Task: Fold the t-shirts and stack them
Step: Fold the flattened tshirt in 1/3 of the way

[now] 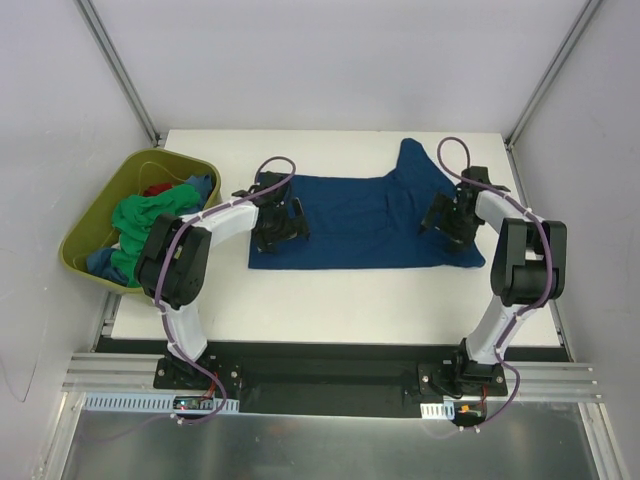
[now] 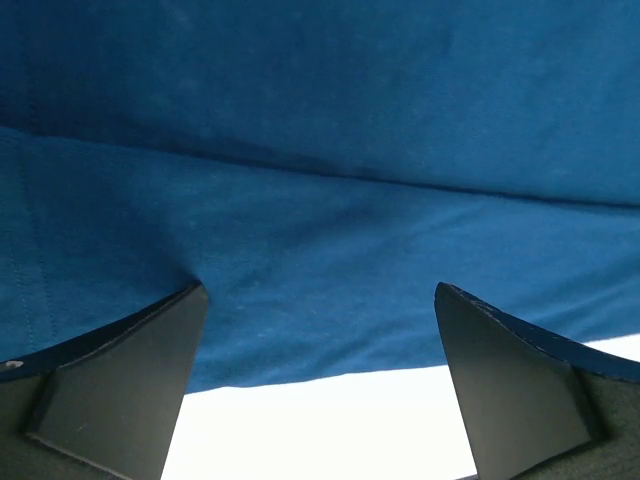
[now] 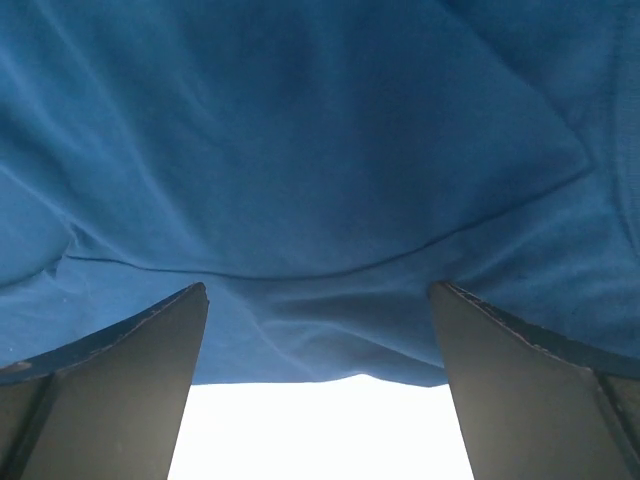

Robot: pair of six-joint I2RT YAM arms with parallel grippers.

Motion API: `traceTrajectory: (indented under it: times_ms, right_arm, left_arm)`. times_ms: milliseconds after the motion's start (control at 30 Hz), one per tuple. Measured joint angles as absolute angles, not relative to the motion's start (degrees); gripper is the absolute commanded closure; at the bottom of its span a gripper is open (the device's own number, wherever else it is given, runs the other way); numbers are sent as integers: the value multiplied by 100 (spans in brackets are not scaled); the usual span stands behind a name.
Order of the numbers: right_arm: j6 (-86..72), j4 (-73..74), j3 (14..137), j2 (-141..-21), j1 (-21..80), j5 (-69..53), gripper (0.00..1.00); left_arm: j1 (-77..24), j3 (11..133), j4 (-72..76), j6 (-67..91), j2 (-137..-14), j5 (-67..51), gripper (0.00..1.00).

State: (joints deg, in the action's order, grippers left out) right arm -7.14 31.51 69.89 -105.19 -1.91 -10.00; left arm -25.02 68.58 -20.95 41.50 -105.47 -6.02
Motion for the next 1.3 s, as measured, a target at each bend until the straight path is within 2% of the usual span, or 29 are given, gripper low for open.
traceTrajectory:
  times_ms: [400, 567, 933, 1100, 1300]
  right_arm:
    - [-528, 3334, 7376, -10847, -978, -1466, 3]
    - [-541, 3087, 6877, -10490, -985, -1483, 3]
    - [-1170, 2810, 3841, -7620, -1164, -1525, 3]
    - [-1433, 3129, 3061, -6348, -1356, -1369, 3]
    - [-1420, 3929, 2851, -5297, -1385, -1085, 3]
  left_arm:
    - [-2504, 6206, -1522, 4228, -10180, -556, 1]
    - [-2504, 5776, -1256, 4283, -9865, -593, 1]
    - [-3022, 3649, -1098, 5092, -7802, -593, 1]
    - [-3291, 2853, -1166, 5610, -6716, -642, 1]
    - [-3413, 2552, -1885, 5802, -5728, -698, 1]
